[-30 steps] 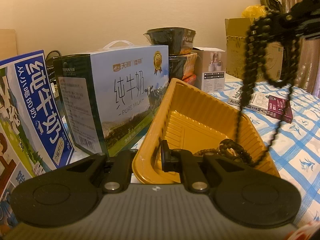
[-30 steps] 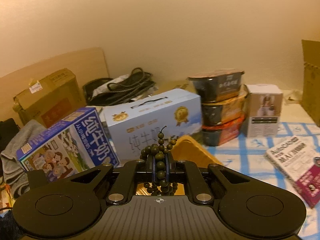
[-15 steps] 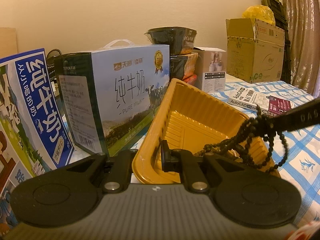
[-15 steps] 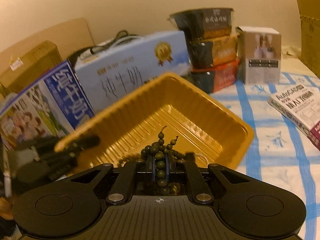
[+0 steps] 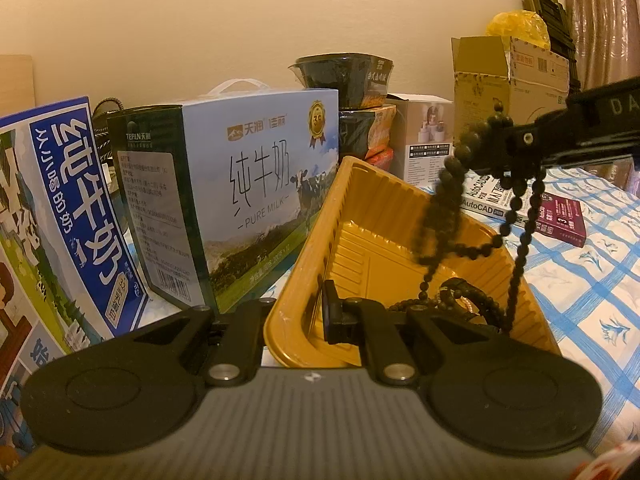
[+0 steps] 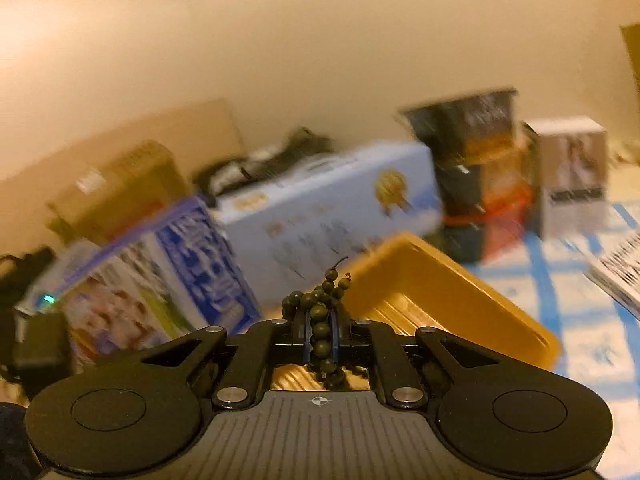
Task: Organize jewelry
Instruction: 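Lower the green necklace into the orange tray and open the right tool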
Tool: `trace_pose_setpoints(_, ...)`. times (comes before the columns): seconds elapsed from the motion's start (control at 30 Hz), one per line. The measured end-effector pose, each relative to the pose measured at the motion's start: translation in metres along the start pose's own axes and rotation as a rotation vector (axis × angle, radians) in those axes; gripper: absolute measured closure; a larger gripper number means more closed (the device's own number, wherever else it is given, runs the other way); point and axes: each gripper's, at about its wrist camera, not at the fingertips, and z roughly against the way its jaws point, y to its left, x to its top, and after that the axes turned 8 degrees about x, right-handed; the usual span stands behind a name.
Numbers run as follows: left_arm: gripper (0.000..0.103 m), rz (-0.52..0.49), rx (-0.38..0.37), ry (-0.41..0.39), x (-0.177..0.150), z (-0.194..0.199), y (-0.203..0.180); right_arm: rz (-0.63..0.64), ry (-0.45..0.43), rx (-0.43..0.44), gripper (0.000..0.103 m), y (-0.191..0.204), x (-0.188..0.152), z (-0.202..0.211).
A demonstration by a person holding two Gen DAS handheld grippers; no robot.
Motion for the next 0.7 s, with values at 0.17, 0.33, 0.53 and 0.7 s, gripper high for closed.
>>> trace_pose_setpoints(0.17,0.093,-0.001,0.000,0.001,0.000,0.000,0.000,-0.055,0.167,-0.144,0.094,-0.025,-0.025,-0.020)
trace_pose_setpoints(0.33,0.093,0.004,0.004,0.005,-0.001,-0.002,0.001,-0.078,0.226,-0.218,0.088,-0.038,-0.043,-0.023)
trace_pose_setpoints(0.53,0.093,0.003,0.006,0.007,-0.002,-0.003,0.001,-0.063,0.188,-0.237,0.043,-0.036,-0.040,-0.019)
trace_pose_setpoints(0.7,0.093,0.004,0.006,0.007,-0.002,-0.003,0.001,-0.040,0.171,-0.244,0.038,-0.029,-0.031,-0.018)
